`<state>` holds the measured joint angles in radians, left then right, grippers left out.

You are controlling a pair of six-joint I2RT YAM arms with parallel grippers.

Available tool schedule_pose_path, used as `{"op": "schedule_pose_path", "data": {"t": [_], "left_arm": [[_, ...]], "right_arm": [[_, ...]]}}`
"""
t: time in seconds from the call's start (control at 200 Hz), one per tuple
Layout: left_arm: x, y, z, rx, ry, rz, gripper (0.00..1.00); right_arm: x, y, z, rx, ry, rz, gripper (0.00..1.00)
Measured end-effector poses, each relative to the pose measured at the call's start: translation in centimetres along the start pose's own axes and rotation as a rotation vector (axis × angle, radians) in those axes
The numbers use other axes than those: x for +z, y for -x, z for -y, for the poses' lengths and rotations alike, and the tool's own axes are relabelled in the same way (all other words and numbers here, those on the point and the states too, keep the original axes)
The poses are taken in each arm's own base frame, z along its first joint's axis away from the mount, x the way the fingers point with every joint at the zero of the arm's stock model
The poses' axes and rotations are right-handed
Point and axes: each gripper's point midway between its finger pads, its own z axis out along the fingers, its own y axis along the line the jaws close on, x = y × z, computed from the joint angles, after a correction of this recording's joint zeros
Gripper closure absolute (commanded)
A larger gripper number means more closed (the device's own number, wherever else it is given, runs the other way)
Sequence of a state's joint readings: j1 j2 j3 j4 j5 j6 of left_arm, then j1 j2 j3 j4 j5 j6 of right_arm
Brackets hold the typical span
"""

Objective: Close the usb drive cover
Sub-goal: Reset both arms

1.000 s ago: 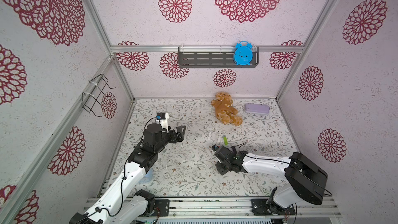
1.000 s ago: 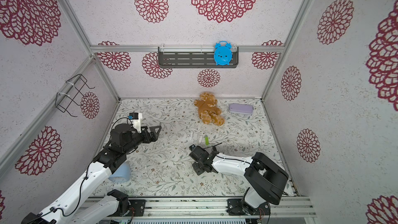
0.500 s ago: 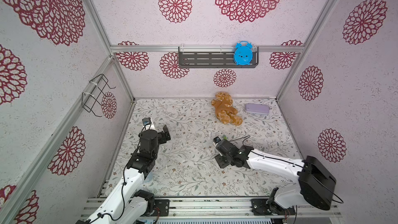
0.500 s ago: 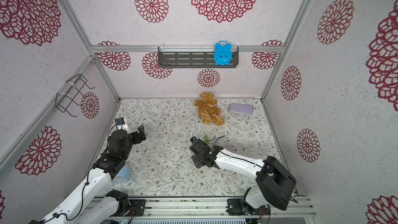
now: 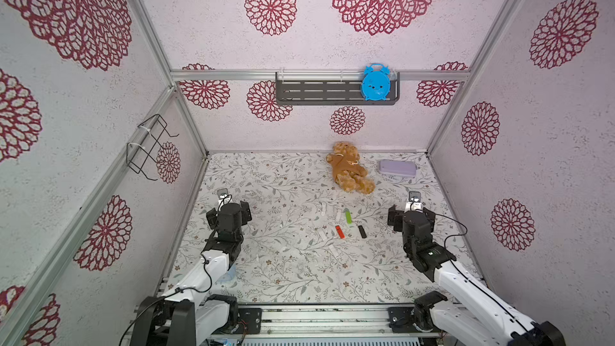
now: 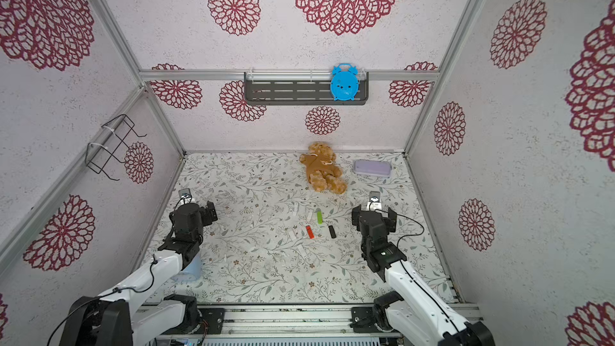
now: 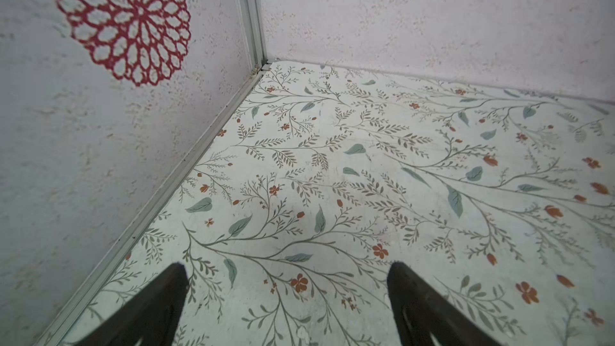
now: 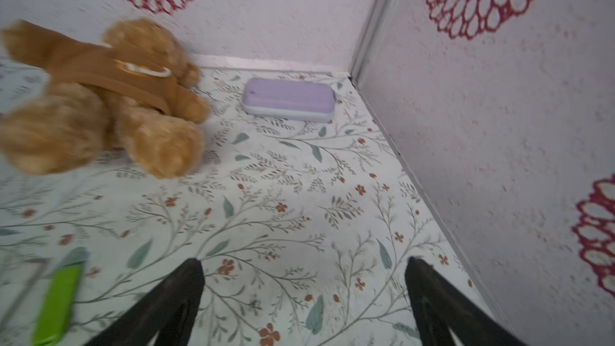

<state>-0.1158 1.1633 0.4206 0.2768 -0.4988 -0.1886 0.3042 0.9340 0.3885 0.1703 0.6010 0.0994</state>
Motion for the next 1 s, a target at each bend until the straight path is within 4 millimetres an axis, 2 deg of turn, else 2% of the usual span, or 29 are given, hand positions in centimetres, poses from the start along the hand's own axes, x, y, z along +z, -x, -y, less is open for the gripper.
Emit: {"op": "schedule_pose_path", "data": {"t": [0.125, 0.235, 0.3, 0.385, 0.52, 0.62, 0.715, 0.881, 1.001], "left_arm": [[1.7, -1.4, 0.7, 0.04, -0.023, -0.008, 0.03], [2.8, -1.0, 1.4, 0.059, -0.06, 0.025, 0.03], [3.2, -0.6, 1.6, 0.065, -0.078, 0.044, 0.03], [3.6, 0.1, 1.5, 0.06, -0.099, 0.07, 0.03], [4.1, 1.4, 0.1, 0.007, -0.106, 0.159, 0.03], [4.8, -0.3, -0.3, -0.003, -0.113, 0.167, 0.03], [5.6, -2.2, -0.4, -0.004, -0.113, 0.099, 0.03], [6.7, 1.2, -1.4, -0.074, -0.08, 0.156, 0.03], [6.8, 1.3, -1.6, -0.088, -0.073, 0.16, 0.03]], "right_arm": [[2.8, -3.5, 1.4, 0.008, -0.042, -0.065, 0.01], [4.3, -5.7, 0.5, 0.0, 0.011, -0.073, 0.01], [4.9, -6.2, -0.3, -0.017, 0.054, -0.075, 0.01], [5.7, -5.5, -1.5, -0.038, 0.11, -0.041, 0.01], [6.6, -3.5, -3.1, -0.061, 0.194, 0.034, 0.01], [7.1, -2.2, -4.3, -0.076, 0.255, 0.064, 0.01], [6.9, -1.2, -5.2, -0.078, 0.315, 0.106, 0.01], [6.6, -1.2, -4.5, -0.055, 0.32, 0.149, 0.01], [6.7, -1.7, -3.9, -0.03, 0.306, 0.147, 0.02]]}}
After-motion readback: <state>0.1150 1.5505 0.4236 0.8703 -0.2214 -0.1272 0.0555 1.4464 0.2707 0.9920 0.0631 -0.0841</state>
